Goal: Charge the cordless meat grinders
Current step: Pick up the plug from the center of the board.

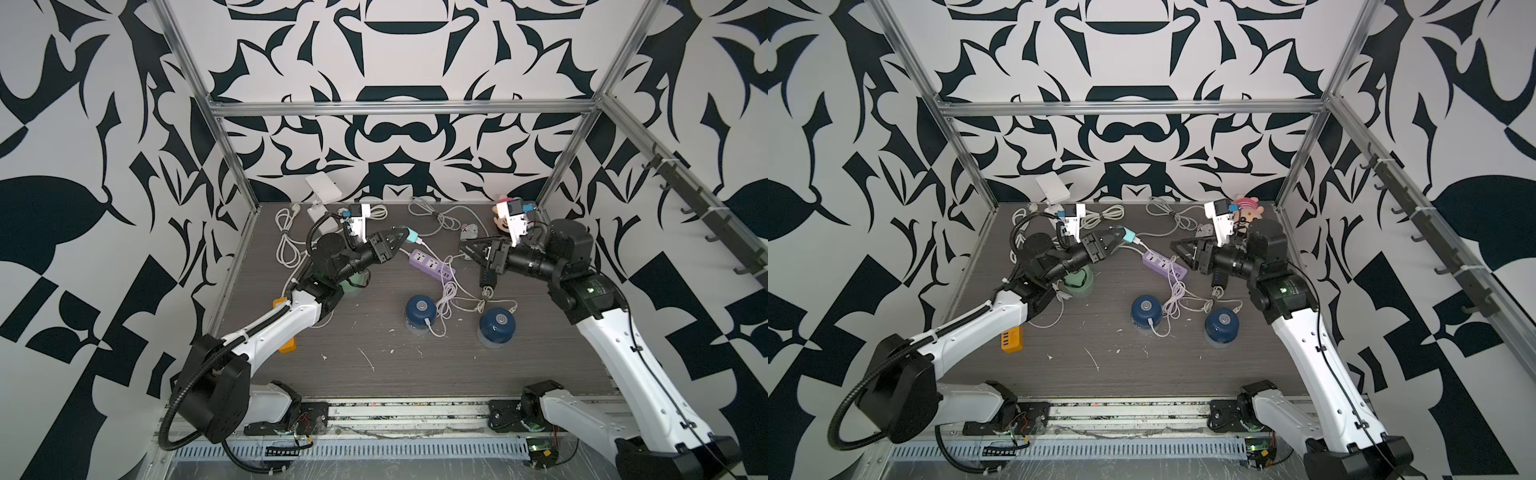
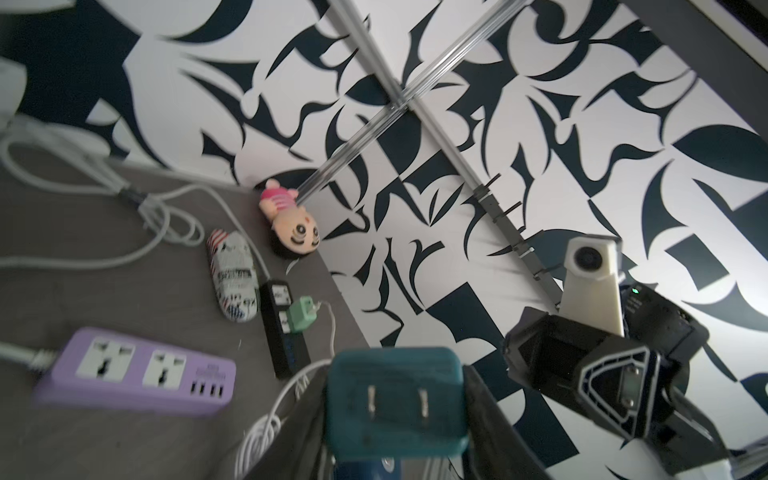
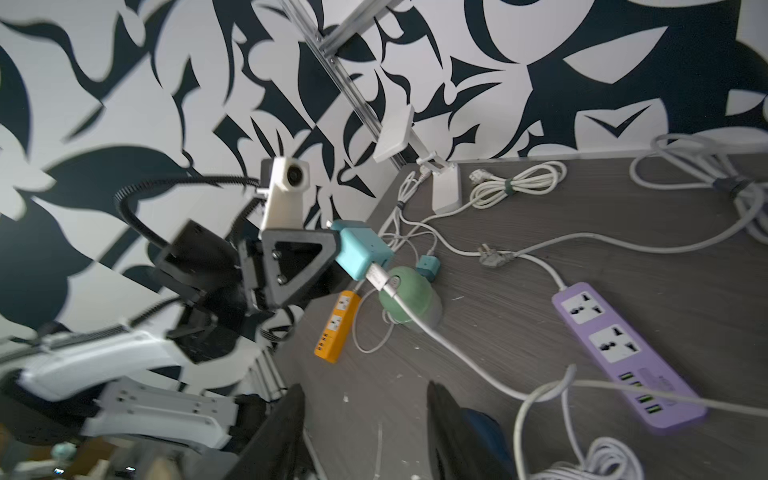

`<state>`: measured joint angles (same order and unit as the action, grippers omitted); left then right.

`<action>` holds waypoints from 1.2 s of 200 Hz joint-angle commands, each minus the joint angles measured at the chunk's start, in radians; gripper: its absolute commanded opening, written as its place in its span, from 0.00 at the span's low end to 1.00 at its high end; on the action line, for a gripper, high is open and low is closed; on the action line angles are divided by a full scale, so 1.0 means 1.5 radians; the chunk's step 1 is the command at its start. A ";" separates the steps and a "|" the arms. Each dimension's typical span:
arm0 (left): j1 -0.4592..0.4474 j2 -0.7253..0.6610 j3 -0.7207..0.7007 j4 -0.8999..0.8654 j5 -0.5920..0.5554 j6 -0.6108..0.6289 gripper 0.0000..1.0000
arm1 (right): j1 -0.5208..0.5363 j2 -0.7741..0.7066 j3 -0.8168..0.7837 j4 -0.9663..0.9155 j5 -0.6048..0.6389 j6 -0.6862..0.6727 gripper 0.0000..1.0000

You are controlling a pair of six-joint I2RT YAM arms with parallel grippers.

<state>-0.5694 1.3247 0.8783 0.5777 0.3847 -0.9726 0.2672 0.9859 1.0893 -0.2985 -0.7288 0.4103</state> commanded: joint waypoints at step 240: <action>0.003 -0.086 0.018 -0.145 0.115 -0.357 0.00 | 0.185 0.159 -0.115 0.505 0.064 -0.151 0.55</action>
<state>-0.5686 1.2205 0.9218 0.2752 0.5350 -1.4792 0.5385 1.2129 0.8509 0.3656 -0.6243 0.1333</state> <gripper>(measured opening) 0.449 0.583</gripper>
